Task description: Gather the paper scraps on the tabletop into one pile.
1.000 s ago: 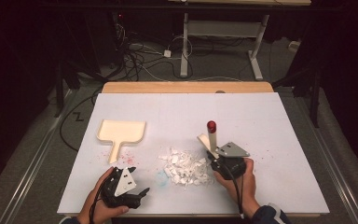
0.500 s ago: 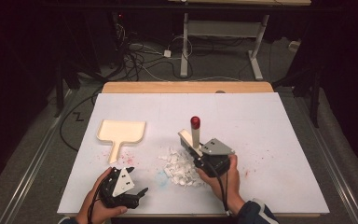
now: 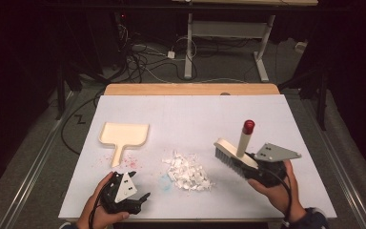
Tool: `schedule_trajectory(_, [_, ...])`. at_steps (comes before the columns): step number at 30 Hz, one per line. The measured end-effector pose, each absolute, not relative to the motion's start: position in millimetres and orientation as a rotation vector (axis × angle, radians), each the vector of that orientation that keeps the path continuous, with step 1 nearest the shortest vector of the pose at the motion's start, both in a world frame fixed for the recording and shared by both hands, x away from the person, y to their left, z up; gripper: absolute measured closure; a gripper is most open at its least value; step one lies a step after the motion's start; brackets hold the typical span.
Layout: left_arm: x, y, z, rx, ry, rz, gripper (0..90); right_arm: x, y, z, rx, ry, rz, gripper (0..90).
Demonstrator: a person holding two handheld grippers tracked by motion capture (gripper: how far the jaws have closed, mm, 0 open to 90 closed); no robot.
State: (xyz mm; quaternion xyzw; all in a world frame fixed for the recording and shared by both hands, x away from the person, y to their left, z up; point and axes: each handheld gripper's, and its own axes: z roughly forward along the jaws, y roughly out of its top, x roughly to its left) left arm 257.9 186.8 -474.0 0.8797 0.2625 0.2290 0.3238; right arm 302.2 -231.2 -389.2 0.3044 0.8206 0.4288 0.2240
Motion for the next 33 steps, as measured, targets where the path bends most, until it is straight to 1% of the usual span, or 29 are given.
schedule_trajectory(5, [257.2, 184.9, -473.9, 2.307, 0.689, 0.606, 17.5, 276.7, -248.1, -401.6, 0.753, 2.431, 1.132, 67.8])
schedule_trajectory(11, [257.2, 182.5, -473.1, 2.311, 0.68, 0.606, 17.5, 262.7, -237.8, -419.3, 0.647, 2.563, 1.11, 67.8])
schedule_trajectory(19, [258.3, 184.4, -473.6, 2.305, 0.683, 0.598, 17.5, 272.6, -203.3, -427.2, 0.535, 2.581, 1.184, 67.8])
schedule_trajectory(25, [259.1, 183.6, -473.7, 2.305, 0.68, 0.59, 17.5, 284.1, -175.0, -428.7, 0.468, 2.553, 1.159, 67.8])
schedule_trajectory(29, [260.3, 179.2, -474.5, 2.314, 0.673, 0.573, 17.5, 288.8, -170.8, -422.5, 0.441, 2.523, 1.213, 67.8])
schedule_trajectory(33, [257.7, 179.1, -474.8, 2.322, 0.665, 0.575, 17.5, 285.0, -177.5, -415.8, 0.448, 2.503, 1.24, 67.8])
